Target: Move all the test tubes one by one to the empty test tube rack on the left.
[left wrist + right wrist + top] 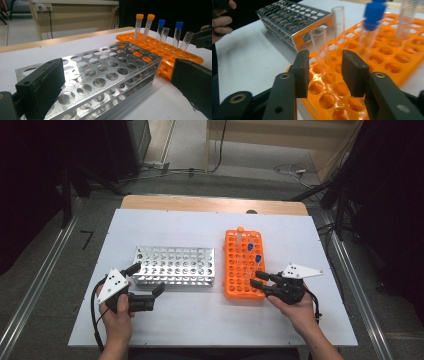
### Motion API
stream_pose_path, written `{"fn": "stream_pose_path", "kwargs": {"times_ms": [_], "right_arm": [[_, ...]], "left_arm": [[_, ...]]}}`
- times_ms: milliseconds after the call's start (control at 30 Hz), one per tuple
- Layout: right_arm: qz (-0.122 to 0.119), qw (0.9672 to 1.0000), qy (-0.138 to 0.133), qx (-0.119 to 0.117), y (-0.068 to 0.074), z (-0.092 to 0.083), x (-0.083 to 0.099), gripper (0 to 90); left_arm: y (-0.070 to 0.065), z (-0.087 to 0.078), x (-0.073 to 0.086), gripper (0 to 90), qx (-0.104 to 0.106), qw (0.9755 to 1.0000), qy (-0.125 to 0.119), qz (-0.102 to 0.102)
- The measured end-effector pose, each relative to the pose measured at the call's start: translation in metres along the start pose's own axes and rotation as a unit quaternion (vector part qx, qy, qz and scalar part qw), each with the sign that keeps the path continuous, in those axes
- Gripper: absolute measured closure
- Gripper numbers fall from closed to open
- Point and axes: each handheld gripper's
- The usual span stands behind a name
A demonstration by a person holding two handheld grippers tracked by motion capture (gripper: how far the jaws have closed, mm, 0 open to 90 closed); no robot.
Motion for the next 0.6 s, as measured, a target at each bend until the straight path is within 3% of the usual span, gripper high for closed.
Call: {"fn": "stream_pose_path", "kwargs": {"times_ms": [233,600], "right_arm": [[-0.011,0.9997,0.021,0.005,0.005,0.016,0.004,64.7],[-0.032,0.9982,0.021,0.047,0.010,0.026,0.009,68.7]], "left_arm": [[-0.002,0.003,0.000,0.0,0.003,1.0000,0.002,0.000],[-0.005,0.008,0.000,0.0,0.011,0.9999,0.007,-0.002]]}}
Point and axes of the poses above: each handheld gripper's, and its own axes: z roughly forward along the jaws, x roughly out of its underside, y roughly to its left, and after that the axes turned 13 degrees about x, right-handed
